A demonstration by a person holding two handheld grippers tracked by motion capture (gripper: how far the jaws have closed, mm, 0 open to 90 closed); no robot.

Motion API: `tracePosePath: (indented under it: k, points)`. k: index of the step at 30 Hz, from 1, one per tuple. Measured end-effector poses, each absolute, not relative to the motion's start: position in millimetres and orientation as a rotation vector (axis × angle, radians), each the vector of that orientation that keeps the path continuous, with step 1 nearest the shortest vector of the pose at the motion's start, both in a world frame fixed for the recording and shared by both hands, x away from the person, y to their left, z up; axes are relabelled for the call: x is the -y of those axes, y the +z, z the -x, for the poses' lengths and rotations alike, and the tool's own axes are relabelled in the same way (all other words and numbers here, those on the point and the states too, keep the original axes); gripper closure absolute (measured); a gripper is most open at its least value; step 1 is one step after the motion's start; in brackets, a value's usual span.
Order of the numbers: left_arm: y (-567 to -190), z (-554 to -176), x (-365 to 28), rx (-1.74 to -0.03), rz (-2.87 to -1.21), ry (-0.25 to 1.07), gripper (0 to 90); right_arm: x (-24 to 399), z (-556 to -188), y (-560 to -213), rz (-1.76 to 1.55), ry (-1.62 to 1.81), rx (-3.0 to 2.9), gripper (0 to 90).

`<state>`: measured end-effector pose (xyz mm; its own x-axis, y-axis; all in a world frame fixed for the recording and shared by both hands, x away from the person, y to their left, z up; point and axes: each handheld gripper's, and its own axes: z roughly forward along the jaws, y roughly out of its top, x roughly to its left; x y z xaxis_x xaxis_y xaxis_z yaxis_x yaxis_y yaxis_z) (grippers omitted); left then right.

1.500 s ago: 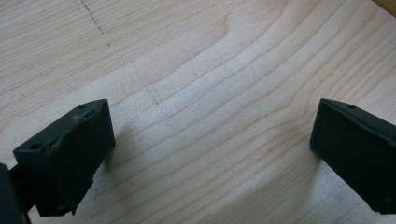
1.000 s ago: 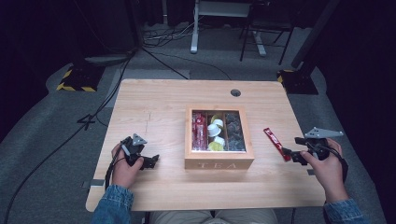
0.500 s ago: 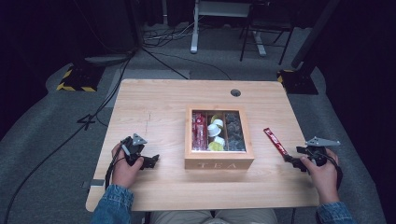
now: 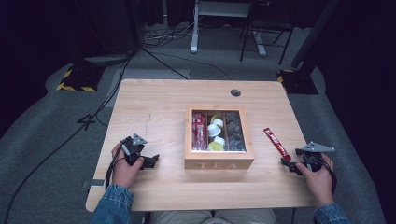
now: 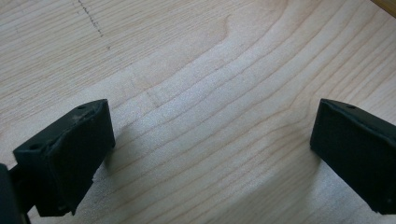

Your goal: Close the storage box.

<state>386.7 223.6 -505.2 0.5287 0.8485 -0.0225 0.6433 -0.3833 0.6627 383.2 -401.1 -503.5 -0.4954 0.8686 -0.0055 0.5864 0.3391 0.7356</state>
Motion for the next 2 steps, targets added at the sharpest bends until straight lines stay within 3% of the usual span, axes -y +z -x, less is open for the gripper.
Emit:
tracePosePath:
  k: [2]
  points:
    - [-505.2,-386.6,-223.6,-1.205,-2.149,0.429,0.1,401.1,-383.0,-503.5,-1.284,0.967,-2.209,14.9]
